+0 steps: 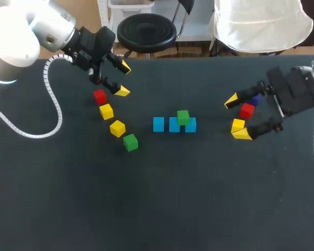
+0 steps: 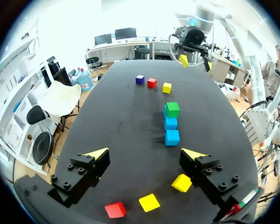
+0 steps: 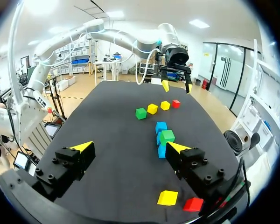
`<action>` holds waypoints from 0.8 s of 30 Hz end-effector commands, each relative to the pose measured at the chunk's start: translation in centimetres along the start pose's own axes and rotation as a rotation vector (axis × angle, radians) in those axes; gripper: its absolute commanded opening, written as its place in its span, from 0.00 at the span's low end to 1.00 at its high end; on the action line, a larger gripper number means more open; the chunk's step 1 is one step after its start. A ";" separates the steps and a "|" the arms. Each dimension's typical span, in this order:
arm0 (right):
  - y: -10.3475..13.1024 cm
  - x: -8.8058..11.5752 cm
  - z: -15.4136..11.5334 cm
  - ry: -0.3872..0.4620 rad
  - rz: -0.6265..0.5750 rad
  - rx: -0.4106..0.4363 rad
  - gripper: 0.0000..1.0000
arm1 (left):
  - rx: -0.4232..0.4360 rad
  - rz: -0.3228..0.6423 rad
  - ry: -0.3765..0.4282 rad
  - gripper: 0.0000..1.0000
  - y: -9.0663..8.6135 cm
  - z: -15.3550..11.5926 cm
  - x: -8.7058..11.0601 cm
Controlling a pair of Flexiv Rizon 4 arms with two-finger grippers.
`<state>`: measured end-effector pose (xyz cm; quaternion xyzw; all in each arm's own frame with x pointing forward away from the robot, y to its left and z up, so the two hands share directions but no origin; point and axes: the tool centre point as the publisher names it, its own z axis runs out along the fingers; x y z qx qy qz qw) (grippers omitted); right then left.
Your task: Place the blue cubes, place green cubes on the blue cubes, place the yellow cubes on the green cubes, then place the red cubes on the yellow cubes, and place purple cube on the red cubes.
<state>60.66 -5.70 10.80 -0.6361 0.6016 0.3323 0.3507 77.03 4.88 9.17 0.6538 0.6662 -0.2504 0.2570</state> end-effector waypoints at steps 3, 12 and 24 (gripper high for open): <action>0.0 0.0 0.0 -0.001 -0.001 0.002 1.00 | 0.001 0.003 -0.002 1.00 0.1 0.0 0.1; 0.0 0.0 0.0 -0.001 -0.001 0.002 1.00 | -0.269 -0.010 0.144 1.00 -1.2 -4.0 1.9; 0.0 0.0 0.0 -0.001 -0.001 0.002 1.00 | -0.289 -0.007 0.177 1.00 -4.5 -4.4 3.6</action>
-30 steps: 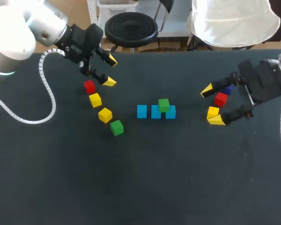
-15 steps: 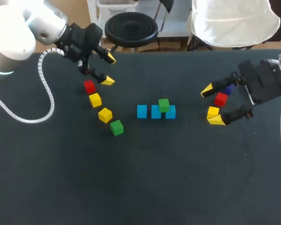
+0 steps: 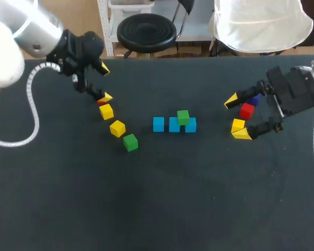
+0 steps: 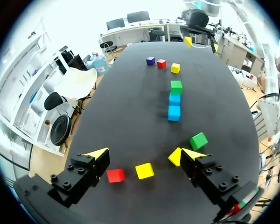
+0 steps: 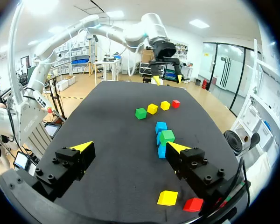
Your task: Place the blue cubes, place green cubes on the blue cubes, place the yellow cubes on the green cubes, then place the red cubes on the yellow cubes, and place purple cube on the red cubes.
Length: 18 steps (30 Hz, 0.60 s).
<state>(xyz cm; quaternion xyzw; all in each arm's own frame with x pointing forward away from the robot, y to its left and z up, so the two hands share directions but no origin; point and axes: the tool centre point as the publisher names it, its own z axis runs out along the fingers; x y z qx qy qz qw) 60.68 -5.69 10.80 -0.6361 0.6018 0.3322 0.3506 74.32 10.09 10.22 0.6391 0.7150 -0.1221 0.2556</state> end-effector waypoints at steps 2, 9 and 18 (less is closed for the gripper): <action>0.0 0.0 0.0 -0.001 -0.001 0.002 1.00 | -0.087 0.002 -0.012 1.00 -1.8 -0.4 0.5; 0.0 0.0 0.0 -0.001 -0.001 0.002 1.00 | -0.087 0.002 -0.012 1.00 -1.8 -0.4 0.5; 0.0 0.0 0.0 -0.001 -0.001 0.002 1.00 | -0.114 0.009 0.003 1.00 -3.6 0.3 0.1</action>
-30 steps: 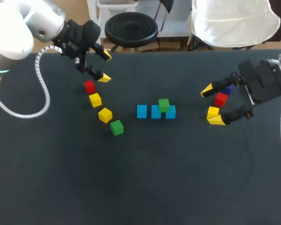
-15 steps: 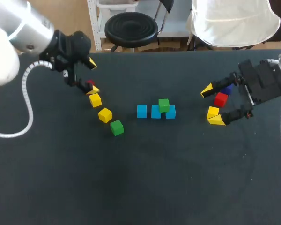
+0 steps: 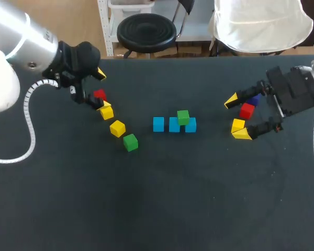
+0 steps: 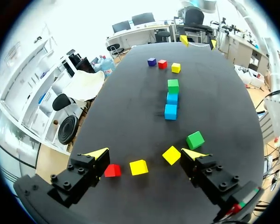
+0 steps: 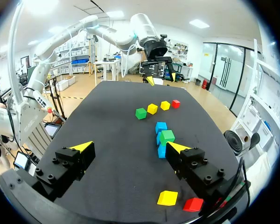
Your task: Place the blue cubes, place green cubes on the blue cubes, place the yellow cubes on the green cubes, then place the red cubes on the yellow cubes, and place purple cube on the red cubes.
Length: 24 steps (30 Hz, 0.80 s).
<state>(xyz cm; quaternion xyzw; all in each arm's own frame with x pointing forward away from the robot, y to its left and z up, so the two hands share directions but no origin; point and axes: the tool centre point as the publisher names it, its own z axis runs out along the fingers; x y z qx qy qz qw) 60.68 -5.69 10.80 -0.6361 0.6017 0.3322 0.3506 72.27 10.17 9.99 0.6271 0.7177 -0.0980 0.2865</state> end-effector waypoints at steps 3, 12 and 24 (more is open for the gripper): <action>0.0 0.0 0.0 -0.001 -0.001 0.002 1.00 | -0.033 -0.042 0.032 1.00 -3.8 0.8 0.1; 0.0 0.0 0.0 -0.001 -0.001 0.002 1.00 | -0.133 -0.197 0.055 1.00 -8.8 -1.3 1.3; 0.0 0.0 0.0 -0.001 -0.001 0.002 1.00 | 0.001 -0.171 0.035 1.00 -14.3 0.9 -0.8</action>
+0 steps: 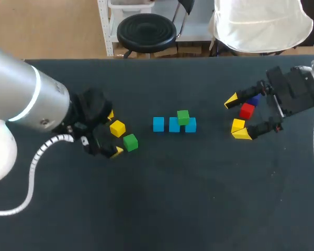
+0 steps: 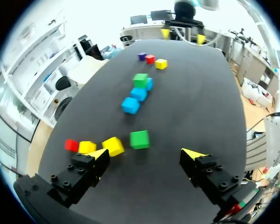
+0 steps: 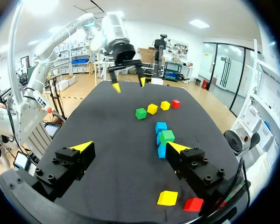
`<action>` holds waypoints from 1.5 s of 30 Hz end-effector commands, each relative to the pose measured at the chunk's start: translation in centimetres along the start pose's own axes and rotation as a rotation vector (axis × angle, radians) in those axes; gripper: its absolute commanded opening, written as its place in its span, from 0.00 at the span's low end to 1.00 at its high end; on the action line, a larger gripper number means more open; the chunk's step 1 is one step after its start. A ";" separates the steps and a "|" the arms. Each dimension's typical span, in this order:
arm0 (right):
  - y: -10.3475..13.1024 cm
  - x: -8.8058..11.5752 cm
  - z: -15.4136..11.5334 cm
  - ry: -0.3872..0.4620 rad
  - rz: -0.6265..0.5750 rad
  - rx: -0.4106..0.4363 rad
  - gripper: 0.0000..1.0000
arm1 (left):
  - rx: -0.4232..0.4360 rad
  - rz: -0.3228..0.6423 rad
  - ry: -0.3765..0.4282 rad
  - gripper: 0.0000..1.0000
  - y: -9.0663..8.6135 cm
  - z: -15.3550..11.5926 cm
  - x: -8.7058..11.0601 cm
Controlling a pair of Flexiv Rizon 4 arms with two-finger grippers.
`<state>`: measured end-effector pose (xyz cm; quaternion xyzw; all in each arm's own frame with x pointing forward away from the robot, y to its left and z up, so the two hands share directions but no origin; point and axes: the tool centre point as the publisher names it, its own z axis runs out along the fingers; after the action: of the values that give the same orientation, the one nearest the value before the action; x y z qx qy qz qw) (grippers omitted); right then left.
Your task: Place the blue cubes, place green cubes on the blue cubes, place the yellow cubes on the green cubes, then place the red cubes on the yellow cubes, and place purple cube on the red cubes.
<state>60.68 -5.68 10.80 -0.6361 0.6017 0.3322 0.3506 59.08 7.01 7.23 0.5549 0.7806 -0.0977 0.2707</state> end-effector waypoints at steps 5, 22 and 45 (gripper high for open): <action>0.0 0.0 0.0 -0.001 -0.001 0.002 1.00 | 0.082 0.003 -0.003 1.00 -1.8 2.6 -0.5; 0.0 0.0 0.0 -0.001 -0.001 0.002 1.00 | 0.144 0.015 -0.095 1.00 -2.4 3.3 -1.5; 0.0 0.0 0.0 -0.001 -0.001 0.002 1.00 | 0.008 -0.127 -0.098 1.00 -4.9 2.5 -0.8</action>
<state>60.68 -5.69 10.80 -0.6361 0.6017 0.3322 0.3506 55.97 3.19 4.77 0.5021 0.7985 -0.1482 0.2971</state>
